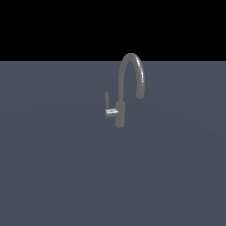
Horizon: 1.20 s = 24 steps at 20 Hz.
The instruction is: Turn on the faucet by rotating a designated handle.
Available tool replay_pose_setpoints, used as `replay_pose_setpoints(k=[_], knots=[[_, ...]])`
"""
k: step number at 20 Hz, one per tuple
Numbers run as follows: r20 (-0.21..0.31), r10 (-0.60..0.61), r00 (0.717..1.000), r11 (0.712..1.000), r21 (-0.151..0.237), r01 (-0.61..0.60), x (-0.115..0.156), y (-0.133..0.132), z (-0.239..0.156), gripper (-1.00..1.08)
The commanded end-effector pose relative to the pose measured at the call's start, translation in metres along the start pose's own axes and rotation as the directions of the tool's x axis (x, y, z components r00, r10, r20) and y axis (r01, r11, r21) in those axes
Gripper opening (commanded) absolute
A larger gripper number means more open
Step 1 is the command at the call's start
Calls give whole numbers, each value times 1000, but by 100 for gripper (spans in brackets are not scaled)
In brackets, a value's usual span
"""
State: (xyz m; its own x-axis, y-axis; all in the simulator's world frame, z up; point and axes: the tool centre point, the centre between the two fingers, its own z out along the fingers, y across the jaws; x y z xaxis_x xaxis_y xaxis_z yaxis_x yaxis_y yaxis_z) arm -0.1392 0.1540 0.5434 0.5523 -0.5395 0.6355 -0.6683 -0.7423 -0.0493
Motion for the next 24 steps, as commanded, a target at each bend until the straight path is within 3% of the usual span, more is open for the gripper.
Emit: replay_pose_setpoints(k=[1,14,24], knots=[[-32,38,999,999,-14,-39,-4,-16,14,-100],[-158,213,964,968,-98,-230,-25,-75,138,-100],[-217,345,913,907,-175,-384,-45,-73,280,-100]])
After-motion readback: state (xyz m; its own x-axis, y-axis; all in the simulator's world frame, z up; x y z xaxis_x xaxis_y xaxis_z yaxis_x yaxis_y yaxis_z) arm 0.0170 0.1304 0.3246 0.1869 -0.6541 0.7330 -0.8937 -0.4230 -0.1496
